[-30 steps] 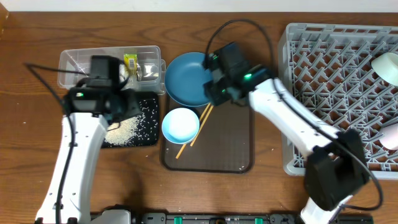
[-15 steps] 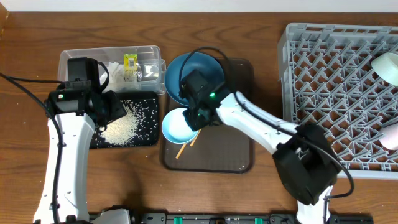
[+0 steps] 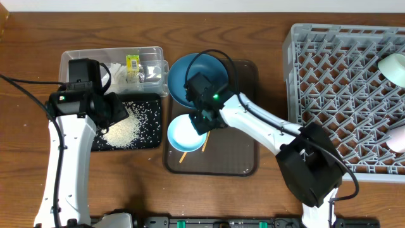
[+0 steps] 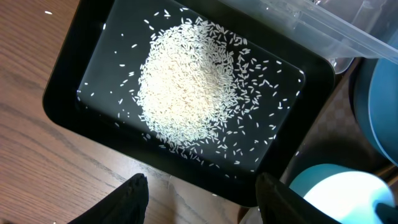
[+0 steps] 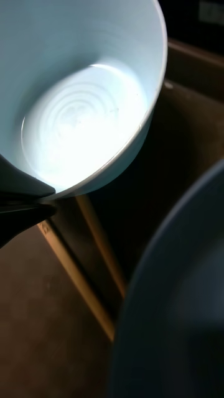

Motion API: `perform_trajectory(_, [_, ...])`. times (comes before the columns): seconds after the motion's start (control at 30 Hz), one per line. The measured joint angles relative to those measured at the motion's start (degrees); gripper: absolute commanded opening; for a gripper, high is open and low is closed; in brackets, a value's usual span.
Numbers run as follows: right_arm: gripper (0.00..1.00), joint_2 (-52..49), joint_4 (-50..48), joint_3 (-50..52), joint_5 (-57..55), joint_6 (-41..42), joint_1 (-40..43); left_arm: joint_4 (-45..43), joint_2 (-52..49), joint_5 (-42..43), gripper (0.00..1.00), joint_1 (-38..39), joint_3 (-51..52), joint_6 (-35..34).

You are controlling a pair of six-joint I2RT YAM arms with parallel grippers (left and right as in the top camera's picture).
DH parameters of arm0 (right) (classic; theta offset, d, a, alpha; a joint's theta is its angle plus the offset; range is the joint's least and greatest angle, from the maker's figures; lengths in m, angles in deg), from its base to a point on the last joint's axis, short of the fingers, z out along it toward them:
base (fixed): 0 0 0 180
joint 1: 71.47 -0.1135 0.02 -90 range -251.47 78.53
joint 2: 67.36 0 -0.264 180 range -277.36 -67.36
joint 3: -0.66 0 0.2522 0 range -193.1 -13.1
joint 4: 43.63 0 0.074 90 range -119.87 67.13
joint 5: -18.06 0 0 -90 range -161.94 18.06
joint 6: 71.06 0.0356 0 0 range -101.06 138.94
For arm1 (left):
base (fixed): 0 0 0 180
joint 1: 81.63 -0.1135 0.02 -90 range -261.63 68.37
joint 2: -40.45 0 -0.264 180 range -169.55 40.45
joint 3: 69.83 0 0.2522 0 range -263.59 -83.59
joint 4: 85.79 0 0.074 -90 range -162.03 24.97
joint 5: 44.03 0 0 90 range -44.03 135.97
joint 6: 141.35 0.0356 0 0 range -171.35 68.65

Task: Sort waste into correct bins and load items into the dishwasher rack
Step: 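Grasp the light-blue bowl with the right gripper and lift it, then carry the light-blue bowl to the rack's back right and release it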

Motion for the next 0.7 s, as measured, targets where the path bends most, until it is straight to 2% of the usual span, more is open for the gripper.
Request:
perform_trajectory(0.17, [0.01,1.75,0.26,0.02,-0.87,-2.32,3.02,-0.02,0.00,-0.02,0.59,0.00,0.00,0.02])
perform_trajectory(0.37, [0.01,11.74,0.66,0.09,-5.92,-5.44,10.43,-0.02,0.00,-0.02,0.59,0.00,0.00,0.00])
perform_trajectory(0.53, [0.01,19.45,-2.05,0.04,-16.35,-9.51,19.47,-0.13,0.00,-0.02,0.59,0.00,0.00,0.00])
perform_trajectory(0.7, [0.01,20.98,-11.61,0.04,-30.82,-15.80,28.50,-0.33,0.00,-0.02,0.59,0.00,0.02,0.00])
